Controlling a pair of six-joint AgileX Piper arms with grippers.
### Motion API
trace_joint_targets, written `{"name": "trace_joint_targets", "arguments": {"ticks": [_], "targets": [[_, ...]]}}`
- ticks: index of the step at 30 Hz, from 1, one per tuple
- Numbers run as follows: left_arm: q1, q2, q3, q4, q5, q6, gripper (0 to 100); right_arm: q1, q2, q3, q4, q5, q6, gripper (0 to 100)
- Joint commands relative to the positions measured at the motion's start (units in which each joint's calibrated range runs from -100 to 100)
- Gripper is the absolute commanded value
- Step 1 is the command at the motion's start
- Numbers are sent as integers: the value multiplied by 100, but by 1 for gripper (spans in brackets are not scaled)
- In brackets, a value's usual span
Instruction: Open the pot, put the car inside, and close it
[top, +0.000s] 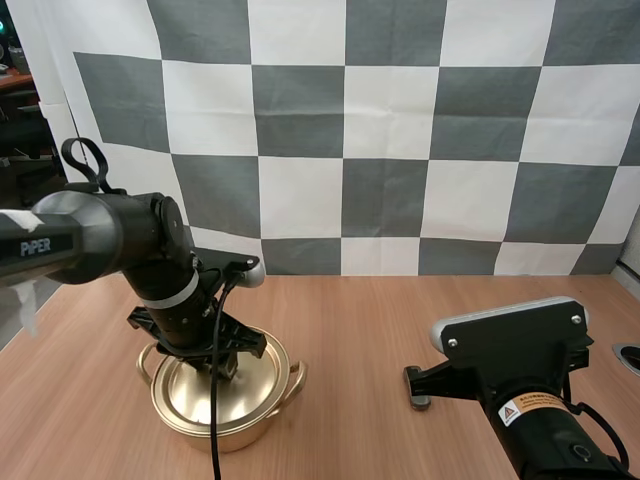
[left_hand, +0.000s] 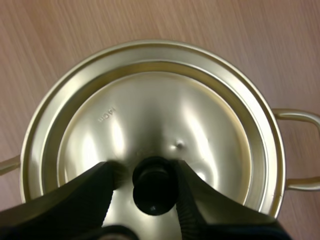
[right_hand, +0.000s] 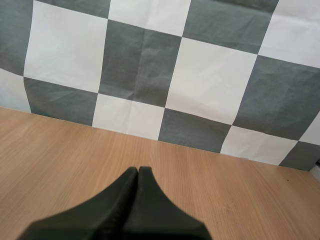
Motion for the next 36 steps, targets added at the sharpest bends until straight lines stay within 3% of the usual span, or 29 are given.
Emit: {"name": "trace_joint_targets", "arguments": {"ticks": [1, 7, 10, 36], "targets": [[22, -10, 3, 29, 7, 66, 0, 5, -6, 0, 3, -5, 1, 0], [332, -10, 3, -766, 152, 492, 0, 5, -6, 0, 3, -5, 1, 0], [443, -10, 3, -808, 152, 541, 0, 5, -6, 0, 3, -5, 1, 0], [450, -49, 3, -829, 215, 750, 0, 5, -6, 0, 3, -5, 1, 0]]}}
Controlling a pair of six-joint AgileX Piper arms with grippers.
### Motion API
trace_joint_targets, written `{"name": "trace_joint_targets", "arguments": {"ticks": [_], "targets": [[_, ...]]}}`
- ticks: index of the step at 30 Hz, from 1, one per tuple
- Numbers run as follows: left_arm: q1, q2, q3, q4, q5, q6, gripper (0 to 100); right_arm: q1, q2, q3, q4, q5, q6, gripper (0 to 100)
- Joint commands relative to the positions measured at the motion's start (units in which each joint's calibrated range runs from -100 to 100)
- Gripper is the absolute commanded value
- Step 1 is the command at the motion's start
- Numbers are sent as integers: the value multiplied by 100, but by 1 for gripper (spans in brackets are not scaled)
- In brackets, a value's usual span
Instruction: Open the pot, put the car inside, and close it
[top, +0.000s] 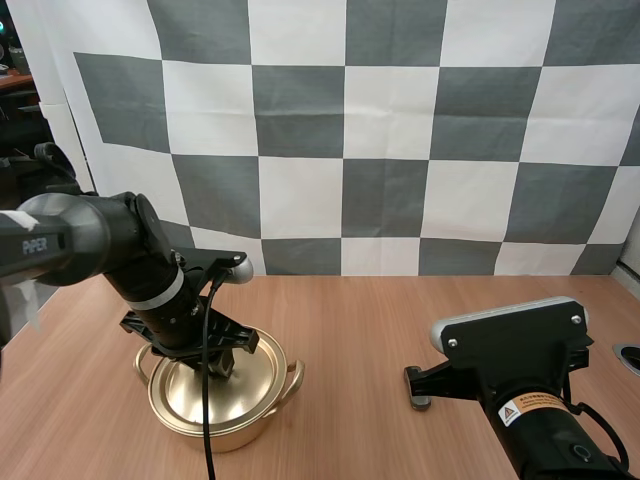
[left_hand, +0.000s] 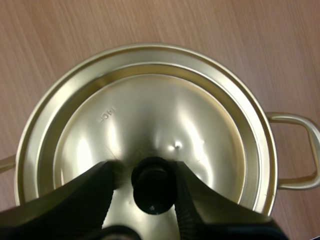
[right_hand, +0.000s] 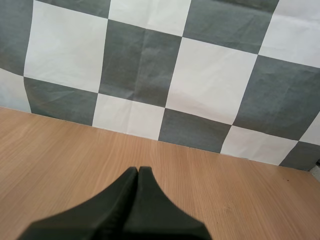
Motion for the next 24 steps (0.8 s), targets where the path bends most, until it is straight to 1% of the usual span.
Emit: {"name": "trace_joint_targets", "arguments": {"ticks": [1, 4, 7, 12, 17, 22, 24], "targets": [[0, -9, 3, -86, -15, -4, 0, 5, -6, 0, 3, -5, 1, 0], [0, -9, 3, -262, -15, -4, 0, 5, -6, 0, 3, -5, 1, 0], [0, -9, 3, -273, -15, -40, 0, 5, -6, 0, 3, -5, 1, 0], [0, -9, 3, -273, 48, -455, 0, 5, -6, 0, 3, -5, 1, 0], [0, -9, 3, -273, 455, -455, 0, 5, -6, 0, 3, -5, 1, 0], [0, -9, 3, -310, 334, -455, 0, 5, -6, 0, 3, -5, 1, 0], [0, -9, 3, -338, 272, -570, 0, 5, -6, 0, 3, -5, 1, 0]]}}
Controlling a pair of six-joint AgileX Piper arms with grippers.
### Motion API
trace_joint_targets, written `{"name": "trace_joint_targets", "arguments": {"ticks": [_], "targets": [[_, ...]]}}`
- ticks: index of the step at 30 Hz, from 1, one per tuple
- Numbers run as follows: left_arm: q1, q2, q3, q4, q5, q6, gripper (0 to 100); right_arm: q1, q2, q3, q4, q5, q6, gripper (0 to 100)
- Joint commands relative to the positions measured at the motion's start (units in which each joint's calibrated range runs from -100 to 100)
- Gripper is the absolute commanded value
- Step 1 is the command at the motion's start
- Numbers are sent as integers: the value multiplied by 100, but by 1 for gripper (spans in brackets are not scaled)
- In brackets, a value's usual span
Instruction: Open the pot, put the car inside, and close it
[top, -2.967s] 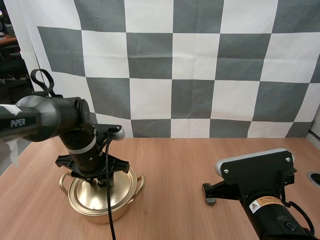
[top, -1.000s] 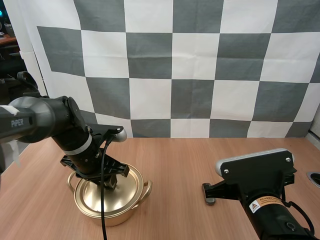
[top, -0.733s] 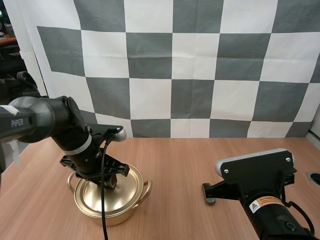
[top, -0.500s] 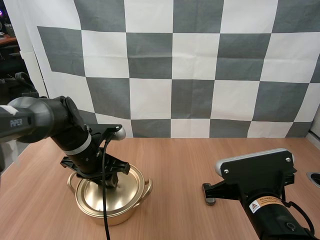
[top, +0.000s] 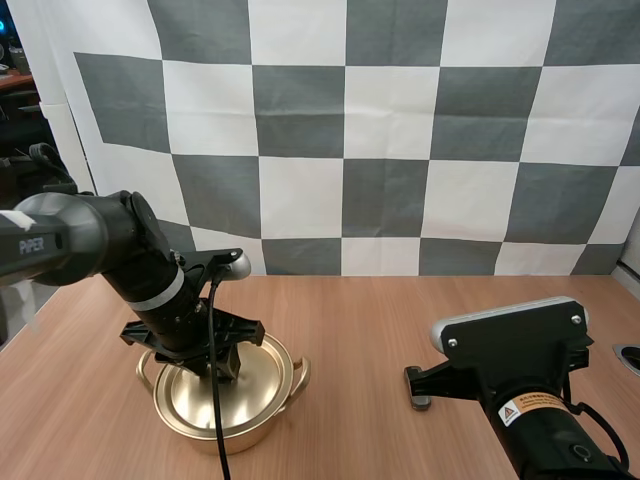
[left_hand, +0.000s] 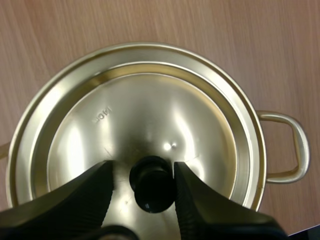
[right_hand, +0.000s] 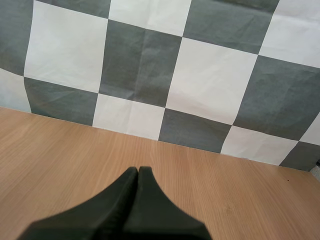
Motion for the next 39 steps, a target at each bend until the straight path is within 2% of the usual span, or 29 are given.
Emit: {"name": "trace_joint_targets", "arguments": {"ticks": [1, 16, 25, 28, 33, 35, 39], "targets": [[0, -9, 3, -7, -133, -175, 0, 5, -6, 0, 3, -5, 1, 0], [0, -9, -16, 15, -344, -377, 0, 5, -6, 0, 3, -5, 1, 0], [0, -240, -852, 15, -258, -377, 0, 5, -6, 0, 3, -5, 1, 0], [0, -287, -1038, 15, 27, -377, 9, 5, -6, 0, 3, -5, 1, 0], [0, -287, -1053, 15, 185, -377, 36, 5, -6, 0, 3, -5, 1, 0], [0, -287, -1053, 15, 203, -377, 41, 5, -6, 0, 3, -5, 1, 0], [0, -287, -1053, 15, 218, -377, 41, 5, -6, 0, 3, -5, 1, 0]]}}
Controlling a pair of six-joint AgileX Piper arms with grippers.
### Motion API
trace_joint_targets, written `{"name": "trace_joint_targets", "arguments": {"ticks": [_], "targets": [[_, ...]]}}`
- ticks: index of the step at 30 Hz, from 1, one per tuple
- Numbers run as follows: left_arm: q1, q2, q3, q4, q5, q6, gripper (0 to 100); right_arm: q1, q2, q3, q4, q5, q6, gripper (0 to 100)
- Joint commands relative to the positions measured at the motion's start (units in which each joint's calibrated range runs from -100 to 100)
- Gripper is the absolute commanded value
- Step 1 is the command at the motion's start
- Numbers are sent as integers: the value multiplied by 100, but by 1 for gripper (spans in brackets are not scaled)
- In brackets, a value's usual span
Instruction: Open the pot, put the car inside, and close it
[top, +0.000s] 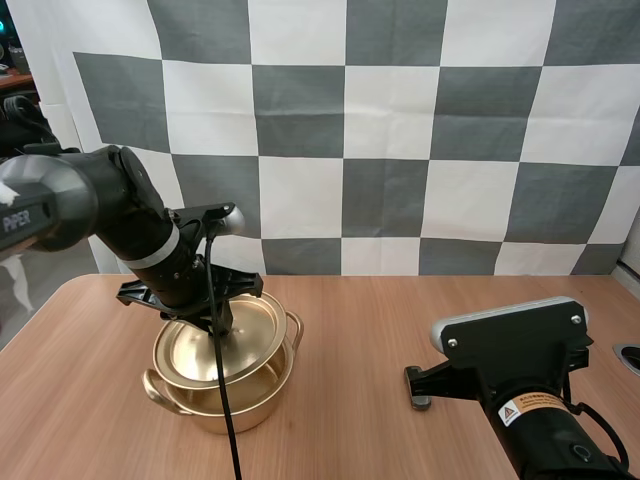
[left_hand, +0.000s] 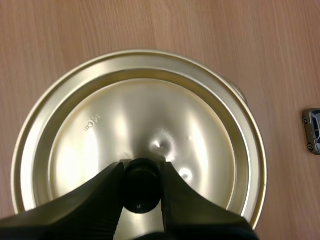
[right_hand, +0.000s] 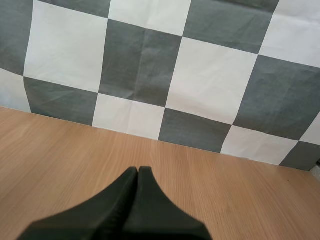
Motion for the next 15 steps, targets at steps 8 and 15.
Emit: {"name": "trace_joint_targets", "arguments": {"ticks": [8, 15], "targets": [[0, -6, -13, -3, -62, 1, 41, 5, -6, 0, 3, -5, 1, 0], [0, -19, -13, -25, -218, 1, 41, 5, -6, 0, 3, -5, 1, 0]]}}
